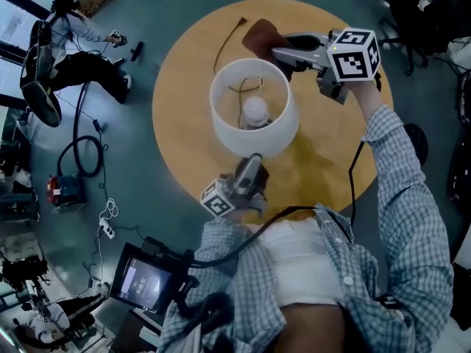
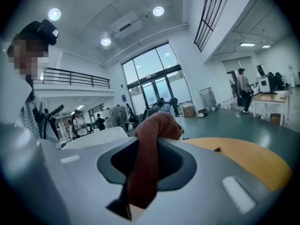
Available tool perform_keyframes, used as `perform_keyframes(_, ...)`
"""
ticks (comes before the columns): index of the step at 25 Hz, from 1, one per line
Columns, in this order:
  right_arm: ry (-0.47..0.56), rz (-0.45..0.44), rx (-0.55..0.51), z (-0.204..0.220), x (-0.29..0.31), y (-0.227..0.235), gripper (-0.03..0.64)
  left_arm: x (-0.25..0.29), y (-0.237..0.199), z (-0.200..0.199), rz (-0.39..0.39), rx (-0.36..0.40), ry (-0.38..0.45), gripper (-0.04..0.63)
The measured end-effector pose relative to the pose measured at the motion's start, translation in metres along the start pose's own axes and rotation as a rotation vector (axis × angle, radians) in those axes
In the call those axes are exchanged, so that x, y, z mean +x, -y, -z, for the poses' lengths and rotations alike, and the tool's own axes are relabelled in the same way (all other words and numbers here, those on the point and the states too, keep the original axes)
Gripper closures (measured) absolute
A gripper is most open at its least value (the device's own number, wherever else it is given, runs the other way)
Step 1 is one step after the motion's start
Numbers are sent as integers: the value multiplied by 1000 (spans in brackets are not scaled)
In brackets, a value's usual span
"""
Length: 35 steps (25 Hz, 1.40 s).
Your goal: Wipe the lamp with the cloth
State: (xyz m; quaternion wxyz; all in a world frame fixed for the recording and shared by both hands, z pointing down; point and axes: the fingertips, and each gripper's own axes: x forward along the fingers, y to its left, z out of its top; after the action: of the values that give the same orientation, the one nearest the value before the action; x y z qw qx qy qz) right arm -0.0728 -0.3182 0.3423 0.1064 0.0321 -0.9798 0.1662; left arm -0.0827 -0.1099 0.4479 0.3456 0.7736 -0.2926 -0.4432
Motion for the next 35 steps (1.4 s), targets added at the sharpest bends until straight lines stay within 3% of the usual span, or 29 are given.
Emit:
perform_keyframes(3,-39,-80,-82,-23,13,-16,514,0,0,0,-1,1,3,472)
perform_keyframes(7,-167,-146,-125,-10,38,-12,514,1,0,0,-1,6,4,472)
perform_keyframes(13,-357,-145,-72,44,68,21,514,1,-1,3,-4,9,6,472)
perform_keyframes(19,-575,-150,-134,82,82,42,514,5,-1,2,-4,15,5,472)
perform_keyframes(35,-1152,-397,-661,76,116,-8,514,7,-4,14,12,16,-21,474)
